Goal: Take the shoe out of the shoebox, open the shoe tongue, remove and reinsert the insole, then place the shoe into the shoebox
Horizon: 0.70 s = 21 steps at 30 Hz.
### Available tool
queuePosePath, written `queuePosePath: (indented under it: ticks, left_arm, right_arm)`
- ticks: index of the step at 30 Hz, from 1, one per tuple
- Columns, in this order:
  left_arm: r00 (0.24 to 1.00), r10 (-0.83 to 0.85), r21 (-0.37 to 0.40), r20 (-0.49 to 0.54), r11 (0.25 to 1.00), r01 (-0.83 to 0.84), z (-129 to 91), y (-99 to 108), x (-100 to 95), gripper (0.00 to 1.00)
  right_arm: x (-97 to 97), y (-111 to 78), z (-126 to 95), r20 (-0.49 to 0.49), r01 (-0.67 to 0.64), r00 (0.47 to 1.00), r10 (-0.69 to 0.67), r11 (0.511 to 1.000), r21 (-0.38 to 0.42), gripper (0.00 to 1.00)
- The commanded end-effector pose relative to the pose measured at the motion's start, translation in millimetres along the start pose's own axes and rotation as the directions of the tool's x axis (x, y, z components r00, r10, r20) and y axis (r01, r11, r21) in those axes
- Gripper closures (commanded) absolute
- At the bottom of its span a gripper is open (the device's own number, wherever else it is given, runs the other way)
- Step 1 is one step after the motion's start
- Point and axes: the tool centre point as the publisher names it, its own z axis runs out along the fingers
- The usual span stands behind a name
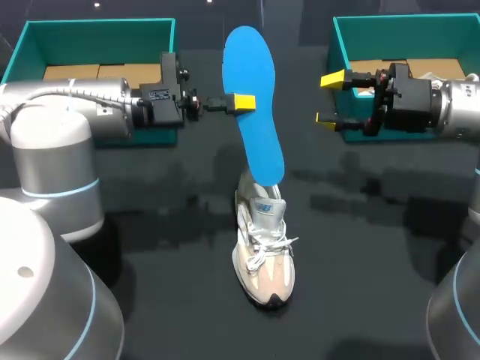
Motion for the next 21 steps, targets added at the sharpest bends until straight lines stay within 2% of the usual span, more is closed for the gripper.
queuePosePath:
  ticks: [1, 13, 15, 21]
  left_arm:
    - [0.969, -0.242, -0.012, -0.058, 0.970, 0.241, 3.8, -0.6, -13.4, 1.00]
    - [0.907, -0.411, 0.027, -0.087, 0.909, 0.415, 5.2, 1.0, -23.6, 1.00]
    - [0.906, -0.415, 0.038, -0.082, 0.907, 0.419, 5.3, 1.1, -23.2, 1.00]
    - [0.887, -0.455, 0.056, -0.076, 0.887, 0.459, 5.2, -1.2, -22.3, 1.00]
  right_arm:
    - [-0.1, -0.8, 0.6, 0.002, -0.001, 1.000, 0.001, 1.000, -0.001, 0.00]
    - [-0.1, -0.8, 0.6, 0.002, -0.001, 1.000, 0.001, 1.000, -0.001, 0.00]
    - [5.0, 0.3, -1.3, 0.039, 0.026, 0.999, -0.027, 1.000, 0.009, 0.00]
    - [26.4, 1.1, -5.0, 0.230, 0.103, 0.967, -0.110, 0.994, 0.041, 0.00]
